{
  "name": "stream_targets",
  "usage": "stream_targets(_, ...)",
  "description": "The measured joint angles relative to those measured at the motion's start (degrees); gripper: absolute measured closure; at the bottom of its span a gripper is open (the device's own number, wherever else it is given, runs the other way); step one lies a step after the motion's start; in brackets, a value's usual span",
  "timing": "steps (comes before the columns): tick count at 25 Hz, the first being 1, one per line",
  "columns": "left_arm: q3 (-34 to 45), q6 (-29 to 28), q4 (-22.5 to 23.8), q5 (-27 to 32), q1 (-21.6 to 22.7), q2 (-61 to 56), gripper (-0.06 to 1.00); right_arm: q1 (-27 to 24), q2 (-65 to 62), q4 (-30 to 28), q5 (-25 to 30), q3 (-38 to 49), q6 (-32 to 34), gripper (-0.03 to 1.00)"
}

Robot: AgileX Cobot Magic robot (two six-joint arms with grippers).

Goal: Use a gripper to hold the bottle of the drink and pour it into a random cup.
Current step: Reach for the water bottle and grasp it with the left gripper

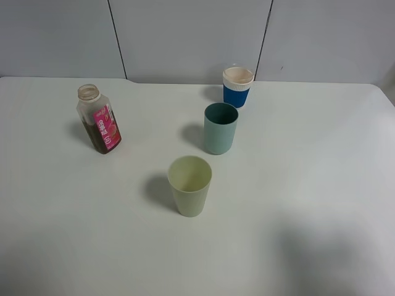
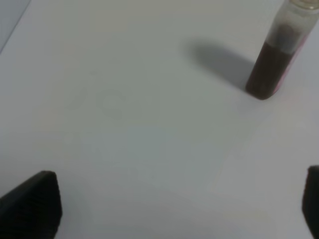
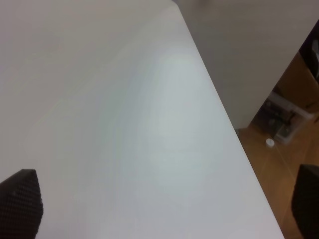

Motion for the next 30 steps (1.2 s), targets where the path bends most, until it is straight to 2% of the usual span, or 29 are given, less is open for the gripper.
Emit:
stream_targets(26,0.00,0.00,0.00,0.00,0.00,0.00,0.02,0.00,0.00,0.00,0.00,0.00,0.00,-0.03)
stream_targets(30,-0.08,-0.55,-0.05,-0.51,0.00,0.07,-0.02,0.00,0.00,0.00,0.00,0.00,0.00,-0.03)
